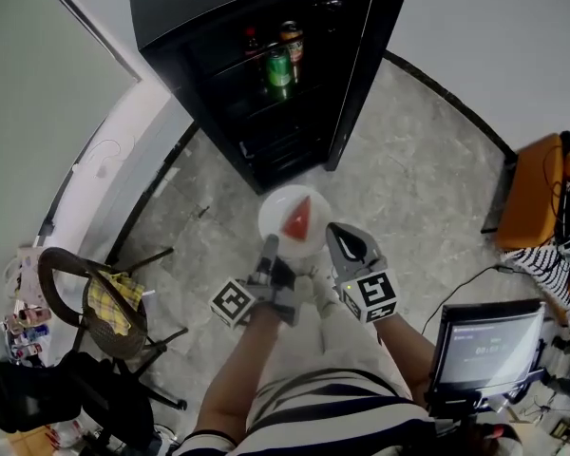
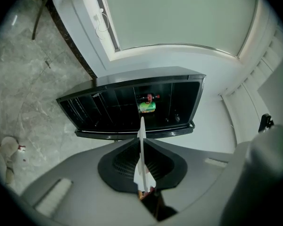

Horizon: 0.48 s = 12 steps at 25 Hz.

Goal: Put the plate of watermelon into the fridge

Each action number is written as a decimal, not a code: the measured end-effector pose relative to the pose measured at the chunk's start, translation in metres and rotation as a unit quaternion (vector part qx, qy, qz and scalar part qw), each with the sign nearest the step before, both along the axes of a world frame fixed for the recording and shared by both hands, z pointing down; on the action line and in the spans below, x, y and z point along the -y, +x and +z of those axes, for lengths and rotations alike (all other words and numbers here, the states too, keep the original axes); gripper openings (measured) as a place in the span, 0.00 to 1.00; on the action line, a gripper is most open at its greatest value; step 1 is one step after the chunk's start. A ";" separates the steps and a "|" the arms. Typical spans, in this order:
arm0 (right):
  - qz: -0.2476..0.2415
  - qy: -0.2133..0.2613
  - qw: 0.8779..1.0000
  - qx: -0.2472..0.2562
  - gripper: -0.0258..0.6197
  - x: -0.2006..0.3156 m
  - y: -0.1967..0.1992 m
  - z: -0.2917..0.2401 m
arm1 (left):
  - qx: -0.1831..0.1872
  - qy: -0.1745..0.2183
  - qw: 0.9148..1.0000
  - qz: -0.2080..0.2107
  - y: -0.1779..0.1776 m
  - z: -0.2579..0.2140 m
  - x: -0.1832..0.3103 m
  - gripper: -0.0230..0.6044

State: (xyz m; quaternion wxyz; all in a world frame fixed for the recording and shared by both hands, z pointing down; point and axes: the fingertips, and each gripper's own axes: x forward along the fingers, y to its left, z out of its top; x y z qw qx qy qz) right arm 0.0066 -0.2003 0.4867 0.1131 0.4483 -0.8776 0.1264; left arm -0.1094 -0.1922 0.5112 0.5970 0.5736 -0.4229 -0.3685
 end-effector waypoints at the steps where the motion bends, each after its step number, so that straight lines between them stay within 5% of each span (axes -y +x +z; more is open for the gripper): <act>1: 0.000 0.000 1.000 -0.004 0.04 0.002 -0.001 0.003 | 0.000 -0.001 1.000 0.001 -0.001 0.003 0.002 0.06; 12: -0.005 -0.018 1.000 -0.004 0.04 0.036 0.002 0.039 | 0.009 -0.004 1.000 0.003 0.006 0.034 0.043 0.06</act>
